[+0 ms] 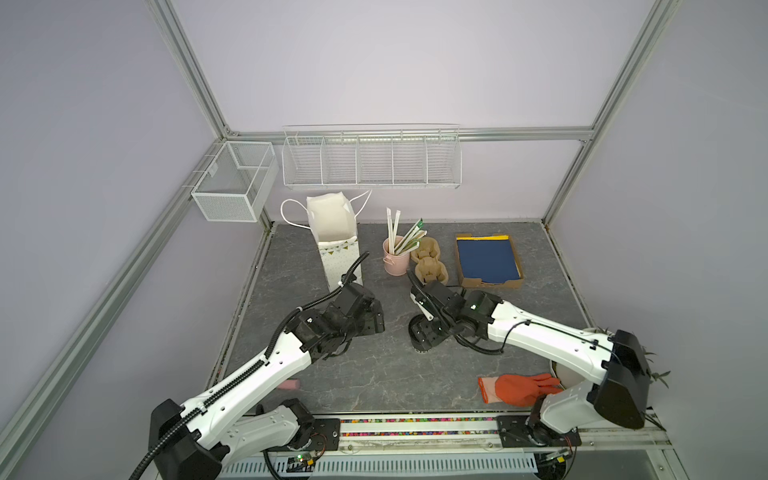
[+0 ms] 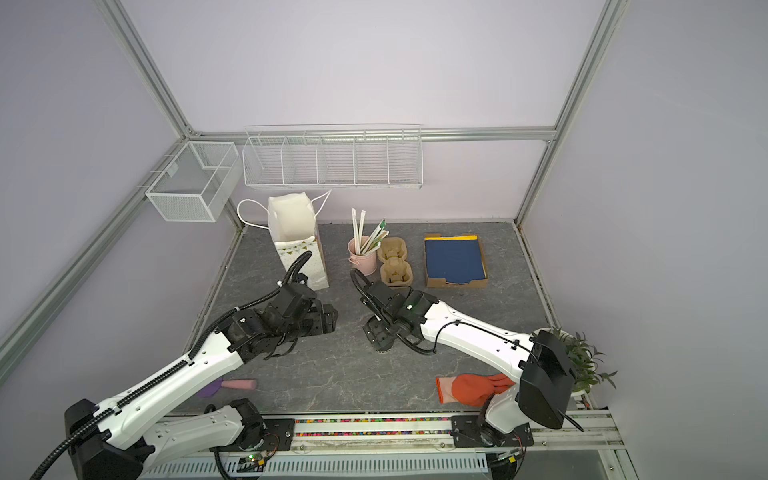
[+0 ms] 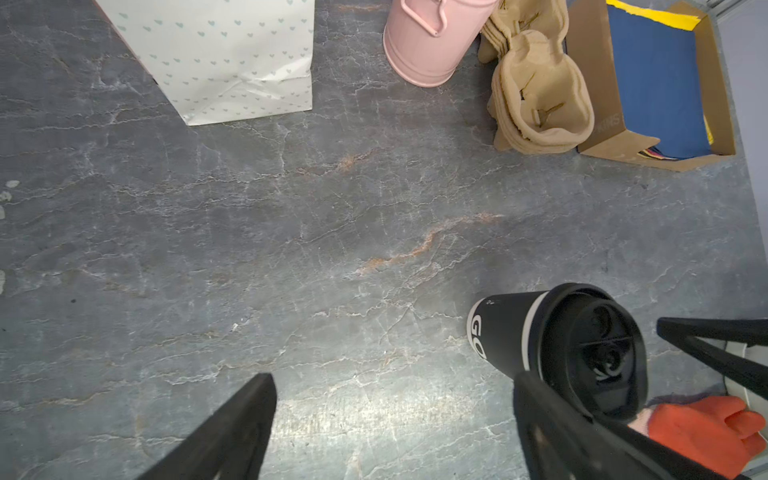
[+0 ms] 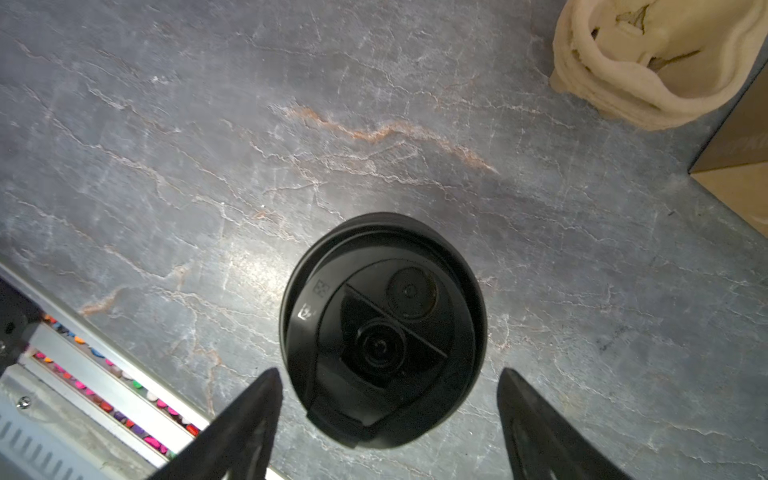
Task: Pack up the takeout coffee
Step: 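Lower the right gripper onto the lidded cup and close on the lid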
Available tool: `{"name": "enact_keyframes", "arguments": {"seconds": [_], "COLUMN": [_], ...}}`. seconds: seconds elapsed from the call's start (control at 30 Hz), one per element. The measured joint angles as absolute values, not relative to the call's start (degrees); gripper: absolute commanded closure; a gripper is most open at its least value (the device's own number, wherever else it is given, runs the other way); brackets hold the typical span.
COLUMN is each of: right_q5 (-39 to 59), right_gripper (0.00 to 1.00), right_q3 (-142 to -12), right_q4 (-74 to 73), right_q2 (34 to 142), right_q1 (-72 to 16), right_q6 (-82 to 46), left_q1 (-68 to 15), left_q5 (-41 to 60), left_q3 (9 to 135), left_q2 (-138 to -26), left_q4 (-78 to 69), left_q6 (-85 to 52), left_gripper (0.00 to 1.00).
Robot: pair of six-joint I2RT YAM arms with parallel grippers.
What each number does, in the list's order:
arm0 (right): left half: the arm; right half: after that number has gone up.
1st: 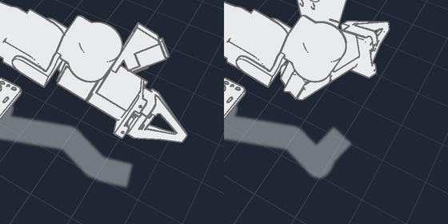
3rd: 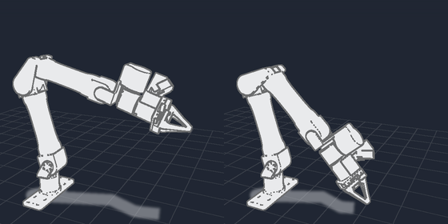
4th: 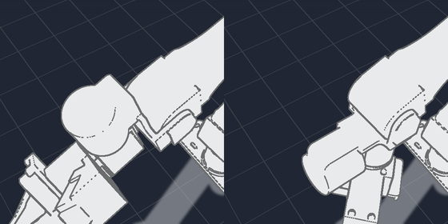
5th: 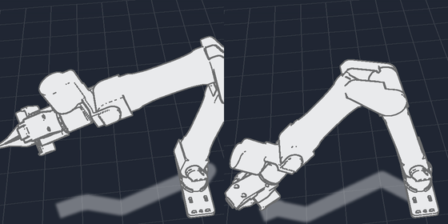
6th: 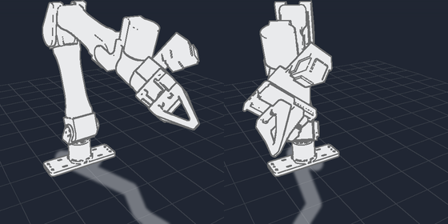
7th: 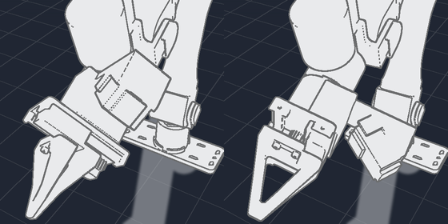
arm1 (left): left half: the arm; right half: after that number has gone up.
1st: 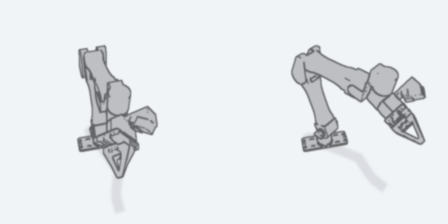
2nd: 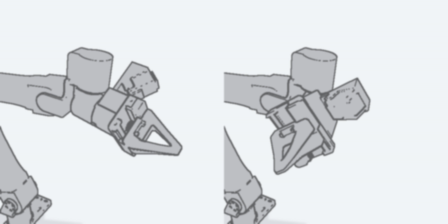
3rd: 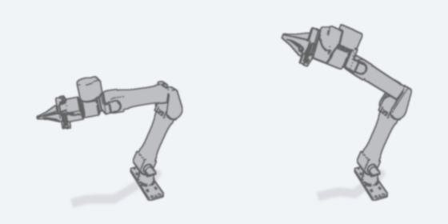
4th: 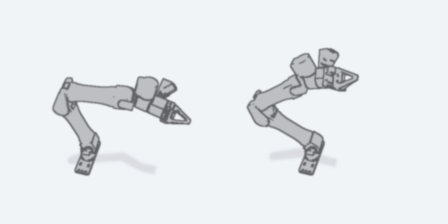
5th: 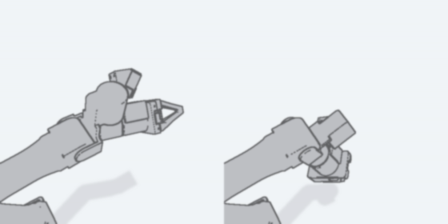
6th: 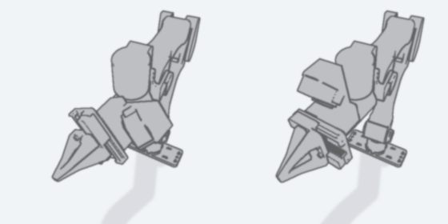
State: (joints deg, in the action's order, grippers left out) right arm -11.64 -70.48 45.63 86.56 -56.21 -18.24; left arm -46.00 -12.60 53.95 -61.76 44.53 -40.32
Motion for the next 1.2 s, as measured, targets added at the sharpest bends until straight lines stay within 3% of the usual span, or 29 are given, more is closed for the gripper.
{"name": "enact_keyframes", "arguments": {"seconds": [1.2], "right_q5": [-13.76], "right_gripper": [0.28], "right_q3": [-73.08], "right_q4": [48.03], "right_q2": [88.62], "right_q1": [-56.75], "right_q6": [-17.56], "left_q1": [-45.76], "left_q5": [-13.5], "left_q3": [51.4], "left_q2": [-61.41], "left_q4": [43.99], "left_q6": [-40.25], "left_gripper": [0.1]}}
